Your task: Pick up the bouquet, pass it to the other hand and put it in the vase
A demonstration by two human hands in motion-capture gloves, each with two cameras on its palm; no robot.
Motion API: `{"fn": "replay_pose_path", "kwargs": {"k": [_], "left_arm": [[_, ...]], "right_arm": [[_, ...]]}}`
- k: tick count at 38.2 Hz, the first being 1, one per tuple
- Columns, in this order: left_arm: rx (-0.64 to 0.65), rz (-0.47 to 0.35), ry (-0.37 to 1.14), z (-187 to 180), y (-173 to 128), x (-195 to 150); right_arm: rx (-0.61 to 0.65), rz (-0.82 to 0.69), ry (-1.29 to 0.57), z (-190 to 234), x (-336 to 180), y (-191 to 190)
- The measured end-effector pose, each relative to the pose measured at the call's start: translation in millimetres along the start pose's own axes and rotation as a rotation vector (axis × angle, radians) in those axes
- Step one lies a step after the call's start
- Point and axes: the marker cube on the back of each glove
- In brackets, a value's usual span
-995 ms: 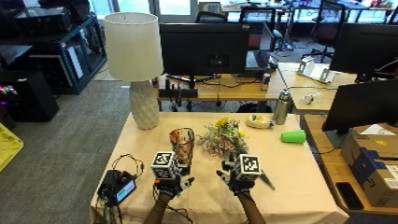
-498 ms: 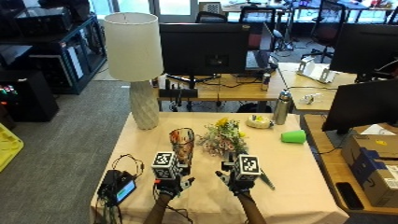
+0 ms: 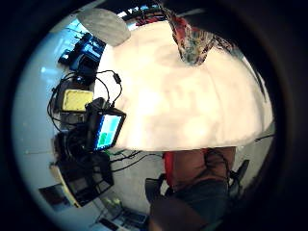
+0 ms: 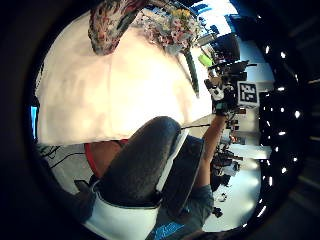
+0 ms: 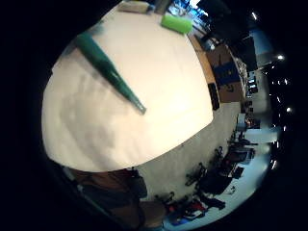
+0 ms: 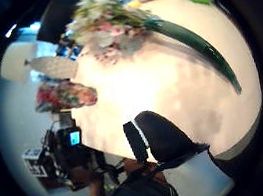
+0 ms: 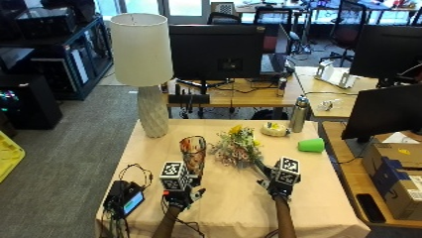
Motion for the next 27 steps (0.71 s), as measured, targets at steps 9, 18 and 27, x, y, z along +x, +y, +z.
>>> {"fn": "replay_pose_path", "kwargs": {"k": [9, 18, 27], "left_arm": [[-0.046, -0.005, -0.005, 14, -3, 0], [-0.071, -0.001, 0.003, 20, -3, 2], [-0.067, 0.013, 0.007, 17, 0, 5]], "right_arm": [[-0.085, 0.124, -0.142, 15, 38, 1], [0.099, 0.197, -0.242, 33, 48, -23], [0.157, 0.239, -0.145, 19, 43, -14]]}}
